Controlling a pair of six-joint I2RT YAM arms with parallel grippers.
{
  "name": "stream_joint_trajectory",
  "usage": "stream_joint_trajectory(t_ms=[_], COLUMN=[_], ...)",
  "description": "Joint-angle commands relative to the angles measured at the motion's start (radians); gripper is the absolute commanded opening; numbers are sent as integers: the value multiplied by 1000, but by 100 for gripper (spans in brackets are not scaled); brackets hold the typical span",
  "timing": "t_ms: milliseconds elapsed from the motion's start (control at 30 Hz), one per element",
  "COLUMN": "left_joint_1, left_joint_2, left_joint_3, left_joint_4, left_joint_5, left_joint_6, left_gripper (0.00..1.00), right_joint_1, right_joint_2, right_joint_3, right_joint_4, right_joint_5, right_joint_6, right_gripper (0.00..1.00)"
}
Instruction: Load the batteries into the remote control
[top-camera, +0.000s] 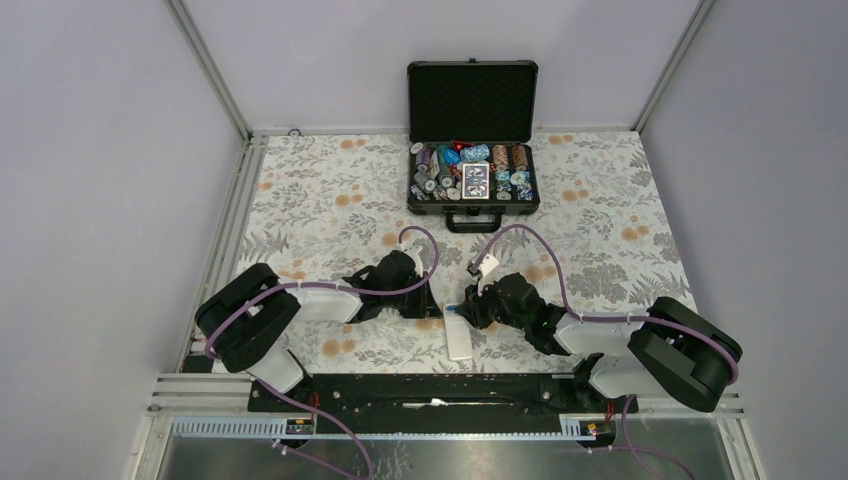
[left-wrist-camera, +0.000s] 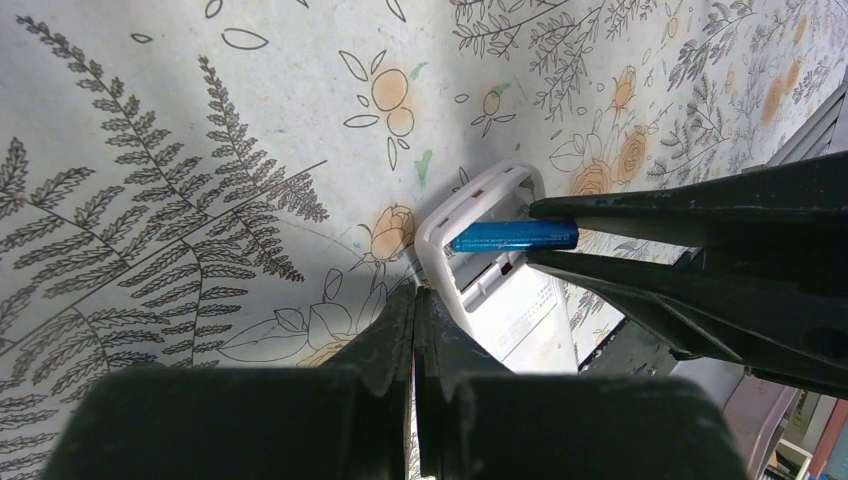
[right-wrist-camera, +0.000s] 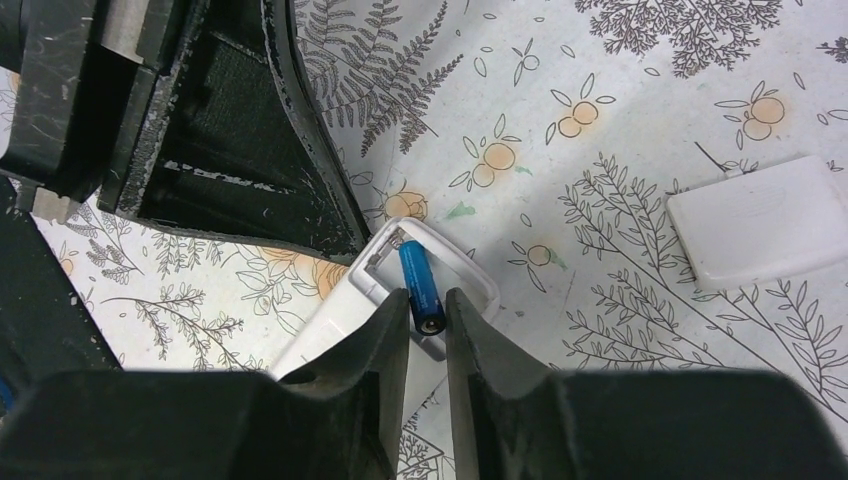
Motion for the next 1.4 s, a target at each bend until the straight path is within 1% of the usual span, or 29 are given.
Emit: stream_joint_trajectory(t_ms=[0, 233, 567, 700, 933, 1133, 1367], left_joint_1=[7, 6, 6, 6, 6, 6, 6], left_joint_2=[-11, -3, 2, -8, 3, 5, 6], left_joint_3=[15, 17, 18, 16, 27, 40, 51], left_joint_4=[-27, -20, -17, -23, -28, -34, -45], left_joint_5=[-12, -1, 7, 5, 3, 8, 13], left_joint_6=[31, 32, 32, 35, 46, 52, 58], left_gripper=[0, 0, 0, 0, 0, 0, 0], right_joint_1=[-6, -4, -5, -5, -5, -5, -5], right_joint_2=[5, 1, -39, -80, -156, -162, -156], right_joint_3=[-3, -2, -16, -11, 5, 28, 29], right_joint_4=[26, 31, 41, -12, -120, -214, -231], right_joint_5=[46, 47, 55, 64, 88, 81, 58], right_joint_6=[-4, -5, -13, -26, -18, -5, 11], right_gripper=[28, 36, 38, 38, 37, 32, 30])
